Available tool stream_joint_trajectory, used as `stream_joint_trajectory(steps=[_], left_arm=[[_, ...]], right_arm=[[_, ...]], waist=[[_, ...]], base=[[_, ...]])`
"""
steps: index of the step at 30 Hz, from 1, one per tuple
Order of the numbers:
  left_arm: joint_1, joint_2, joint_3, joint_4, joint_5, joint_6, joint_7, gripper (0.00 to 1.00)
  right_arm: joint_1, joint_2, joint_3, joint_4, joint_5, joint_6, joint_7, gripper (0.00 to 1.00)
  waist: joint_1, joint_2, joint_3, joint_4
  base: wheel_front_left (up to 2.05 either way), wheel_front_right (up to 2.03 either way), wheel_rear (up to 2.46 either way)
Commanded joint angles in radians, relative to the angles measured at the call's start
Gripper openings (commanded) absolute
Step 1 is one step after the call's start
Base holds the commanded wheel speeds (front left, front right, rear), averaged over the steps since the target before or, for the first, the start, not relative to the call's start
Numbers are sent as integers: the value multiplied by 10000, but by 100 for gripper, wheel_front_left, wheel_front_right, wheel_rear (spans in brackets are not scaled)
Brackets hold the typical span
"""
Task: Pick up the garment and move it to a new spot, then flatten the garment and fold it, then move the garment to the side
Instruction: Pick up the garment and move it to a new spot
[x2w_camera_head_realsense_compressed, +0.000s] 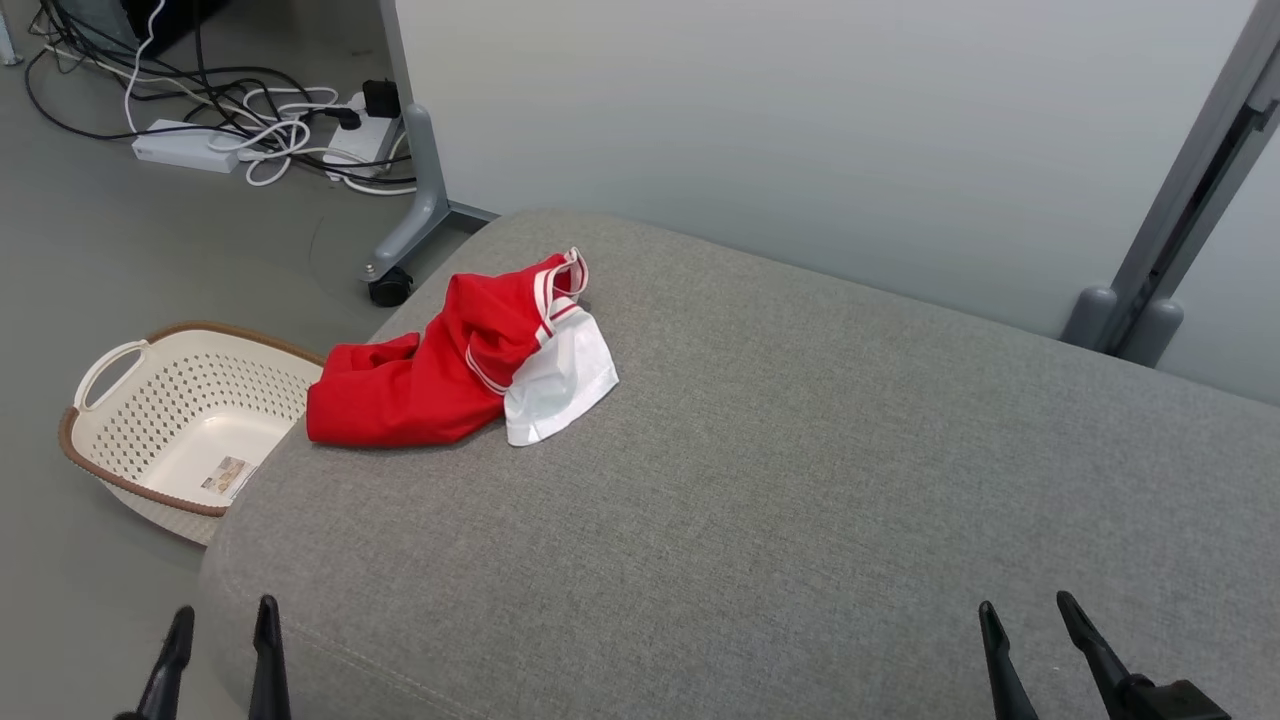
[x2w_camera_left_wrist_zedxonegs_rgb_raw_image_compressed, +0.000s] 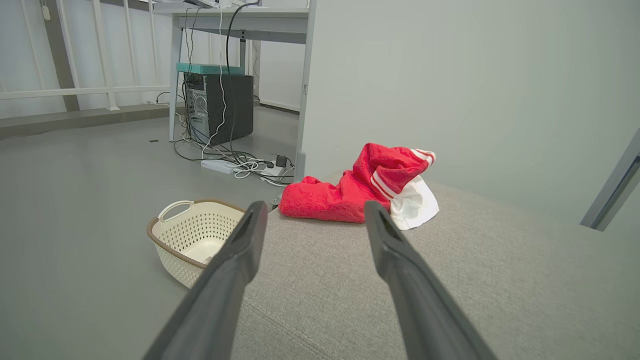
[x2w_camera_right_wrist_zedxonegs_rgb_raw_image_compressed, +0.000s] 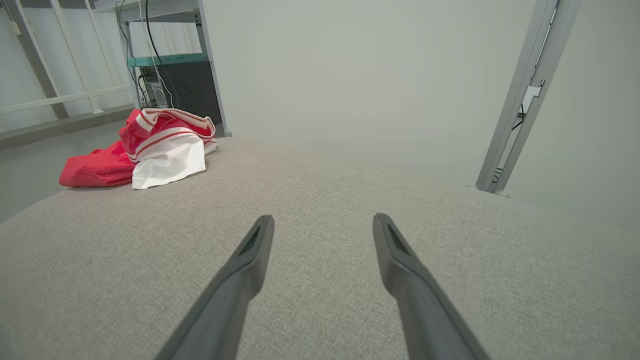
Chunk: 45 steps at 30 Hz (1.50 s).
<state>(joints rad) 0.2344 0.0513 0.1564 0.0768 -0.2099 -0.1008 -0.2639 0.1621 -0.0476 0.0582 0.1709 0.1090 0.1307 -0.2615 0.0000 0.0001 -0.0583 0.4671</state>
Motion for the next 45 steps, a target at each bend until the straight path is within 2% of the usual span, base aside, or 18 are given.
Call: stream_joint_trajectory(steps=[1, 5, 11, 16, 18, 26, 29, 31, 32, 35, 38, 41, 45], left_arm=[[-484, 79, 109, -5, 18, -67, -5, 100], [-1783, 297, 340, 576, -418, -204, -5, 100], [-4122, 1228, 213, 2482, -1400, -290, 46, 100], [-6170, 2206, -671, 4535, -2974, -298, 1256, 100], [-7056, 2550, -889, 5274, -3457, -295, 1433, 100], [-9066, 2898, -1232, 8033, -4097, -298, 1571, 100], [-9418, 2789, -1379, 9070, -4294, -300, 1880, 100], [-9404, 2696, -1575, 9520, -4372, -300, 1889, 9], [-9362, 2664, -1699, 9628, -4399, -302, 1805, 0], [-9157, 2691, -2041, 9467, -4501, -305, 1185, 0], [-8984, 2733, -2412, 8640, -4693, -305, 453, 0], [-8364, 2539, -2969, 7342, -5113, -304, 219, 0], [-7201, 2535, -4207, 4771, -5631, -303, 597, 0]], right_arm=[[-142, -58, -53, -131, -192, 1, -53, 100], [-669, -62, -250, -399, -825, 1, -51, 100], [-1449, -65, -587, -652, -1481, 1, -53, 100], [-1995, -59, -639, -757, -1773, 1, -52, 100], [-2258, -56, -610, -823, -1927, 1, -52, 100], [-2809, -112, -437, -883, -2210, -1, -24, 100], [-2853, -145, -574, -788, -2167, -13, 7, 100], [-2736, -165, -691, -686, -2093, -25, 14, 100], [-2675, -155, -712, -634, -2051, -25, 22, 100], [-2529, -122, -609, -560, -1858, -24, 20, 100], [-2461, -68, -400, -475, -1480, 1, 2, 100], [-2282, -55, -220, -346, -1079, 1, -24, 100], [-1931, -58, -9, -80, -521, -1, -32, 100]], waist=[[0, -1, 515, -422], [0, -1, 1817, -1113], [0, -1, 3533, -1996], [0, -1, 4686, -2455], [0, -1, 5160, -2552], [0, -1, 6192, -2831], [0, -1, 6226, -2915], [0, -1, 6090, -2917], [0, -1, 5989, -2907], [0, -1, 5572, -2886], [0, -1, 4978, -2863], [0, -1, 4263, -2850], [0, -1, 3254, -2942]], base=[[0, 0, 0], [0, 0, 0], [0, 0, 0], [0, 0, 0], [0, 0, 0], [0, 0, 0], [0, 0, 0], [0, 0, 0], [0, 0, 0], [0, 0, 0], [0, 0, 0], [0, 0, 0], [0, 0, 0]])
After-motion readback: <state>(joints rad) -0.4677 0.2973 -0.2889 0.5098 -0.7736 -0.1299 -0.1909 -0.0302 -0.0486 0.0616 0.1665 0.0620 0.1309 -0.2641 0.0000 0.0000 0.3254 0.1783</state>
